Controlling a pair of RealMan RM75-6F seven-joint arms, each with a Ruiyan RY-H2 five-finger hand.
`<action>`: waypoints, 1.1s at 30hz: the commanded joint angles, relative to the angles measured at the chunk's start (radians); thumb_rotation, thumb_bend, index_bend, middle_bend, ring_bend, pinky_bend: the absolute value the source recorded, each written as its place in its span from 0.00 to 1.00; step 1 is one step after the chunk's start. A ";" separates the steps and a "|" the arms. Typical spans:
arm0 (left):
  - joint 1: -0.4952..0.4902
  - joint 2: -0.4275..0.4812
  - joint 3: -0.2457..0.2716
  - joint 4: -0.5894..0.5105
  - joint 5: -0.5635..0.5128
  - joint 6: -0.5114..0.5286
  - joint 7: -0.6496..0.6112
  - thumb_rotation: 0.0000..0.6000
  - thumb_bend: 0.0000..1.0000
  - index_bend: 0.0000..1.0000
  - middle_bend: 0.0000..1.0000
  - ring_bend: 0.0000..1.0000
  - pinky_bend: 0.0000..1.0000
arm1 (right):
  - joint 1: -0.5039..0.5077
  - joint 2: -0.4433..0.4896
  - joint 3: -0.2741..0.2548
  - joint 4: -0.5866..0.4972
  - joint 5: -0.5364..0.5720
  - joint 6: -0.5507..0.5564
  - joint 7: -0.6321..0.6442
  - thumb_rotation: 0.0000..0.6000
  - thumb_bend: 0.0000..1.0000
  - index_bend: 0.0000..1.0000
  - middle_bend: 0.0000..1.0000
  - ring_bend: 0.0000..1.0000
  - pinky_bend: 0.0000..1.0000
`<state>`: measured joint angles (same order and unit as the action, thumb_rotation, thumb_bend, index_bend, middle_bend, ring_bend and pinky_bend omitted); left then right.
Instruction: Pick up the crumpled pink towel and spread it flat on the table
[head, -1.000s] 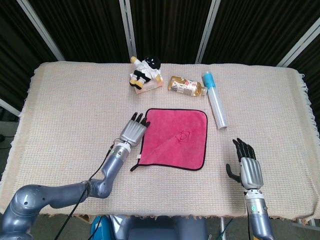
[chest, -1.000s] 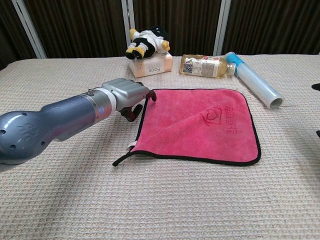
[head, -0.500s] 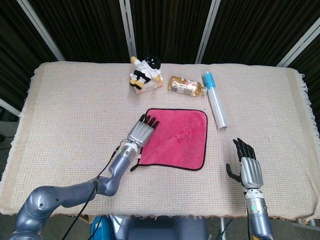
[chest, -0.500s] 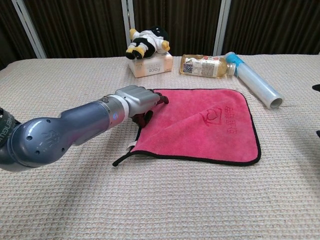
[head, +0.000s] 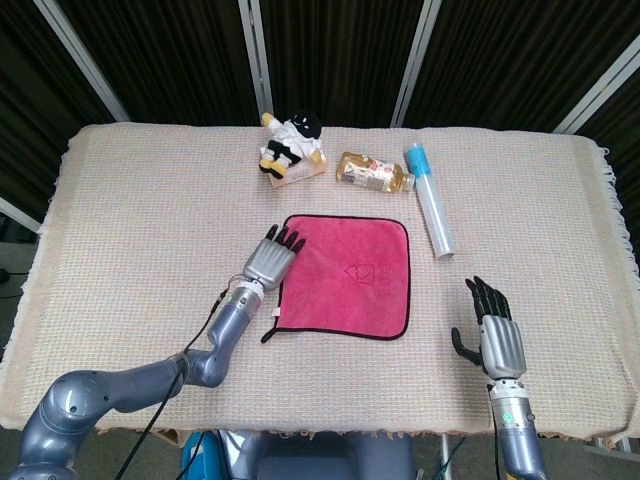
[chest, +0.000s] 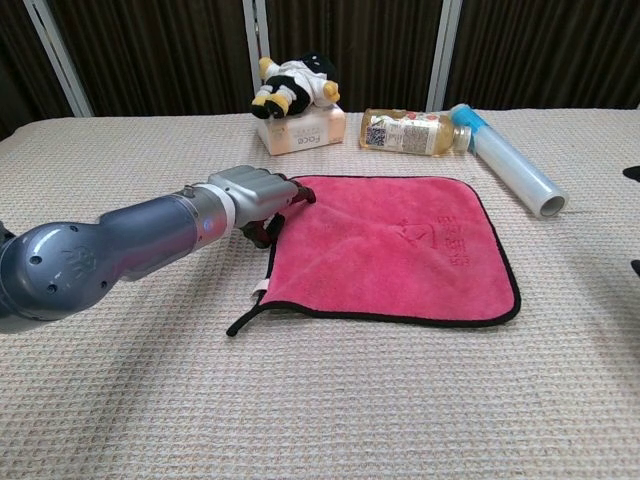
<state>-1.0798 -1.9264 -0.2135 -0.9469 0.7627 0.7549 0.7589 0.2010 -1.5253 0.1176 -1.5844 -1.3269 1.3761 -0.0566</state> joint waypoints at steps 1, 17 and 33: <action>0.002 0.008 0.003 -0.001 -0.003 -0.003 0.002 1.00 0.83 0.09 0.07 0.00 0.06 | -0.001 0.000 0.000 -0.002 -0.003 0.001 0.001 1.00 0.43 0.00 0.00 0.00 0.00; 0.021 0.018 -0.013 -0.030 0.080 0.043 -0.110 1.00 0.43 0.00 0.00 0.00 0.05 | -0.004 -0.002 0.001 -0.003 -0.011 0.000 -0.004 1.00 0.43 0.00 0.00 0.00 0.00; 0.270 0.286 0.045 -0.506 0.348 0.410 -0.330 1.00 0.16 0.00 0.00 0.00 0.05 | 0.014 0.013 0.001 0.085 -0.053 -0.001 -0.058 1.00 0.43 0.00 0.00 0.00 0.00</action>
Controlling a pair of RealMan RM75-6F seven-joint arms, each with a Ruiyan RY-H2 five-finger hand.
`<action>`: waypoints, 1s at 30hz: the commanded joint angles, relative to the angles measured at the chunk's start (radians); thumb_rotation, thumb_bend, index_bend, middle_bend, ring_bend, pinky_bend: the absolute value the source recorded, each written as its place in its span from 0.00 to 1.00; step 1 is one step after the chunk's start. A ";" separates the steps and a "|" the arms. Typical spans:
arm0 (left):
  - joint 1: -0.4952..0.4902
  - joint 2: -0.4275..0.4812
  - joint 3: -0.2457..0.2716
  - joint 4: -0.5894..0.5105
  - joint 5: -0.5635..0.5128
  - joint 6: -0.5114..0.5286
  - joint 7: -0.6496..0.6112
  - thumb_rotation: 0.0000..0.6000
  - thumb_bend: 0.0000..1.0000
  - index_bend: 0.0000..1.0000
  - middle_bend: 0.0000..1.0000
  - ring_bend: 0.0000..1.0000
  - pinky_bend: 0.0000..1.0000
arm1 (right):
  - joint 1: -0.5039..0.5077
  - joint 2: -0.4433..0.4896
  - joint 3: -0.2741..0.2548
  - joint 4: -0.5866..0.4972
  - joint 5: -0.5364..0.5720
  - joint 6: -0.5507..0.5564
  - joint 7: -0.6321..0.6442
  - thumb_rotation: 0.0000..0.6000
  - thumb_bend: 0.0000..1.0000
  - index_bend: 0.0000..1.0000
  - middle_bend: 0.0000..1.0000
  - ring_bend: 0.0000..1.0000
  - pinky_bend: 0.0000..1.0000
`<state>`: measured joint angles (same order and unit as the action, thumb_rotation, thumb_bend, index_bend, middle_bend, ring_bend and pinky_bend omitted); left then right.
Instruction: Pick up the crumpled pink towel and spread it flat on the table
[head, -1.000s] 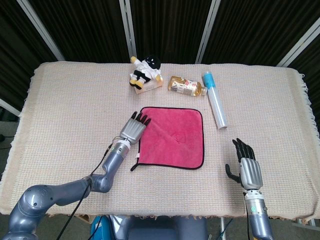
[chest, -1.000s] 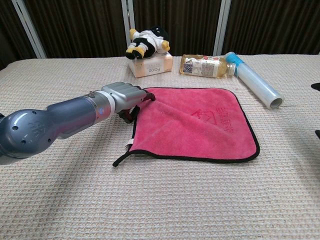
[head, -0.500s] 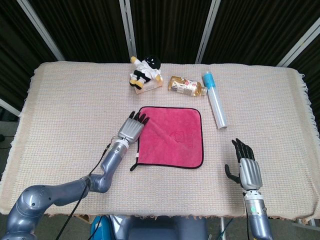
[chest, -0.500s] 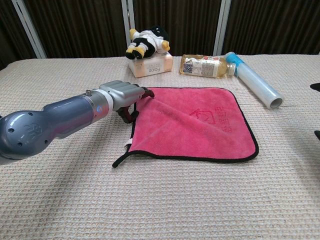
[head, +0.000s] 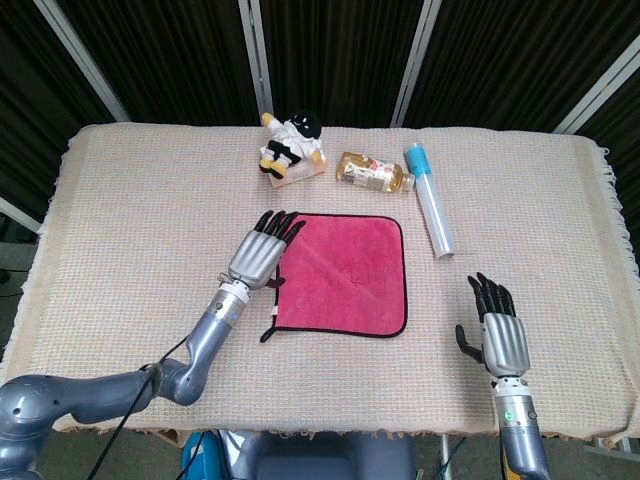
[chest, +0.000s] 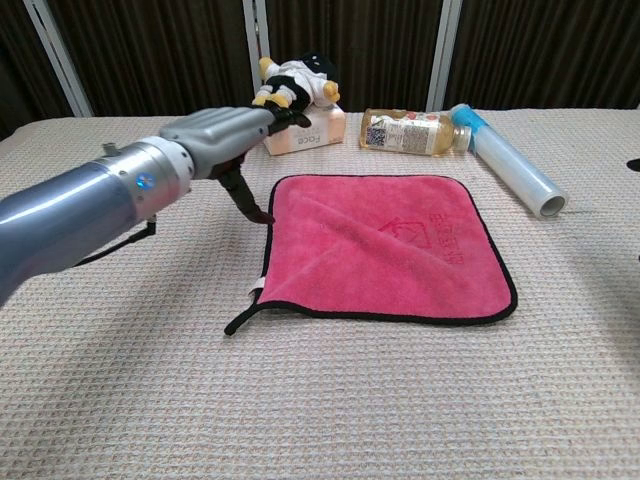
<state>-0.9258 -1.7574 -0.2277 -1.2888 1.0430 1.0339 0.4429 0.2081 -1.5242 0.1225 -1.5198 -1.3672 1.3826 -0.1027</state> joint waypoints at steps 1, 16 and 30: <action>0.149 0.146 0.081 -0.208 0.073 0.165 -0.001 1.00 0.15 0.00 0.00 0.00 0.05 | 0.009 0.019 -0.007 0.027 -0.015 -0.012 -0.022 1.00 0.43 0.00 0.00 0.00 0.00; 0.579 0.450 0.359 -0.451 0.245 0.569 -0.109 1.00 0.07 0.00 0.00 0.00 0.01 | -0.018 0.174 -0.059 -0.016 -0.045 -0.014 -0.089 1.00 0.26 0.00 0.00 0.00 0.00; 0.760 0.503 0.380 -0.330 0.321 0.691 -0.260 1.00 0.06 0.00 0.00 0.00 0.00 | -0.079 0.205 -0.074 -0.020 -0.134 0.114 0.019 1.00 0.26 0.00 0.00 0.00 0.00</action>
